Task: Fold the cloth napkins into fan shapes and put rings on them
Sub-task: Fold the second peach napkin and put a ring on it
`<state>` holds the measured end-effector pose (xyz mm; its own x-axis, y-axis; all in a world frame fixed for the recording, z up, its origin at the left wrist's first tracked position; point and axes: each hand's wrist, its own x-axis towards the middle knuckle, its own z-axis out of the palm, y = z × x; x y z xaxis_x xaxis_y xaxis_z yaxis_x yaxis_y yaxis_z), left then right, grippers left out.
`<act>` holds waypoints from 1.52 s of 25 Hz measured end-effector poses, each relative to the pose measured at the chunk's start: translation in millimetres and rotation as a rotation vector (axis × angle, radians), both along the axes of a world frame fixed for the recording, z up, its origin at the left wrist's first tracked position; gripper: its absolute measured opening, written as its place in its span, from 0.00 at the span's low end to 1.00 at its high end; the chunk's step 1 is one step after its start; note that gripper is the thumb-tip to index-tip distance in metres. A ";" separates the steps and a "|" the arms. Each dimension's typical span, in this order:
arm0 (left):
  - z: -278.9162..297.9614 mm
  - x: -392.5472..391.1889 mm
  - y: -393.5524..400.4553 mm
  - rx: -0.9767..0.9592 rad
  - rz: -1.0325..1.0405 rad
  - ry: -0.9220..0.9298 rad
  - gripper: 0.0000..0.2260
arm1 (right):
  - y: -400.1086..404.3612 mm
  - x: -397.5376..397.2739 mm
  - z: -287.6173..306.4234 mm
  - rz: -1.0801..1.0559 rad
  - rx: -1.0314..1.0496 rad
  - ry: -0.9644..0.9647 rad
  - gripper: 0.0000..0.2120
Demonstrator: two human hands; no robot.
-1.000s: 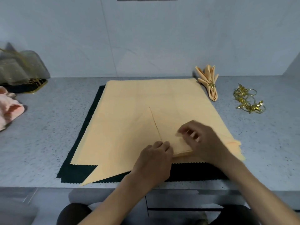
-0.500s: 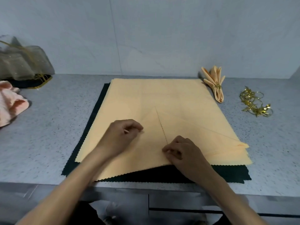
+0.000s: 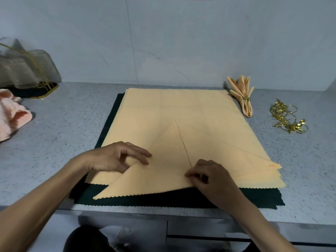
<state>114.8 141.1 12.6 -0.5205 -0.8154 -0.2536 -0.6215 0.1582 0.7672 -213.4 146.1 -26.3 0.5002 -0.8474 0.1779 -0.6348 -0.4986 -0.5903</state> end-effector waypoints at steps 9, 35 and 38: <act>-23.2 -57.5 -18.9 -0.119 0.596 0.177 0.21 | -7.5 -2.5 17.8 -0.089 0.409 -0.235 0.12; -36.0 -84.4 -38.2 -0.371 0.775 -0.141 0.18 | -0.6 14.2 9.9 -0.224 0.192 -0.102 0.05; -36.2 -85.2 -37.8 -0.377 0.780 -0.144 0.09 | 1.1 14.4 7.6 -0.196 0.139 -0.079 0.03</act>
<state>29.6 103.3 -23.5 0.2363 -0.9680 0.0844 -0.7448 -0.1247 0.6556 -199.0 147.2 -18.7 0.3131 -0.9459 0.0851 -0.6605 -0.2813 -0.6962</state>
